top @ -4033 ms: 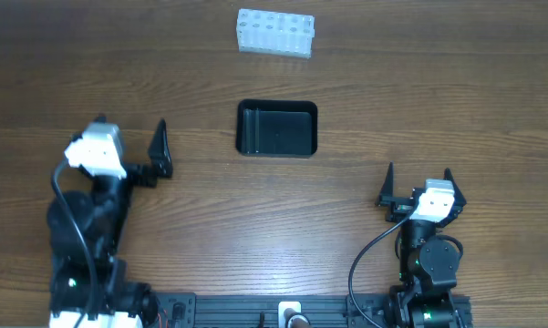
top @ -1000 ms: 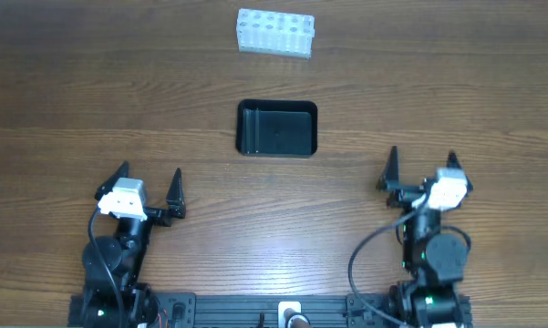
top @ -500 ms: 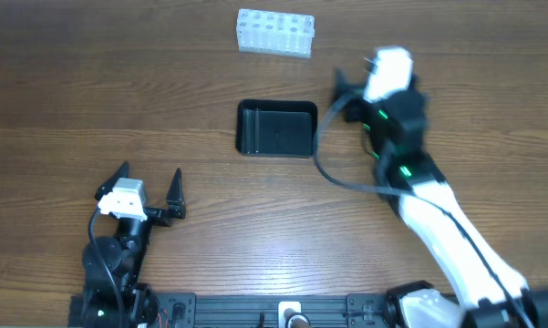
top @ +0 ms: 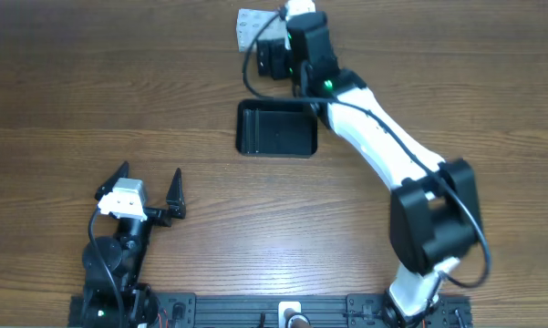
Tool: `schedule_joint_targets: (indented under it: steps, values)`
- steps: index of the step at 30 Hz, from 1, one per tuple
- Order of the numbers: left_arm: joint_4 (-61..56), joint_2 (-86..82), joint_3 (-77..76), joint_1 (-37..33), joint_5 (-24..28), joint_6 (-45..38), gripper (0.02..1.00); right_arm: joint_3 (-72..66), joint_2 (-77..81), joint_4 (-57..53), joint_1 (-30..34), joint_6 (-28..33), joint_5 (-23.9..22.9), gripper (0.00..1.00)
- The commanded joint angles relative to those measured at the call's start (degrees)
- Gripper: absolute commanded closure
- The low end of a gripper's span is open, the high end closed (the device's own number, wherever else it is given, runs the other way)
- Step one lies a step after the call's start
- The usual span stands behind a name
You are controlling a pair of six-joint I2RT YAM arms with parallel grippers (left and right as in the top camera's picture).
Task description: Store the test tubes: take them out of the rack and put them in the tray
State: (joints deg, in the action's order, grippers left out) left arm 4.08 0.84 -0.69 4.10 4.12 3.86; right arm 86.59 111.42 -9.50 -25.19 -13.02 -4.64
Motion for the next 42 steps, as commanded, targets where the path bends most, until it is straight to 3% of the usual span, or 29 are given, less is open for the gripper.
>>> schedule_joint_targets:
  steps: [1,8,18,42]
  values:
    - [0.04,-0.50,0.35,-0.26,0.33,-0.85,0.018,10.14,7.65,-2.91,-0.52,-2.86,-3.45,0.053]
    - [0.04,-0.50,0.35,-0.26,0.35,-0.85,0.018,20.06,16.37,-5.55,-0.79,-3.67,-6.99,0.056]
    - [0.04,-0.50,0.35,-0.26,0.35,-0.85,0.020,22.08,20.98,-0.02,-0.72,-2.62,-10.03,0.082]
    - [0.04,-0.50,0.35,-0.26,0.35,-0.85,0.018,22.05,23.63,3.65,-0.61,-1.07,-12.39,0.362]
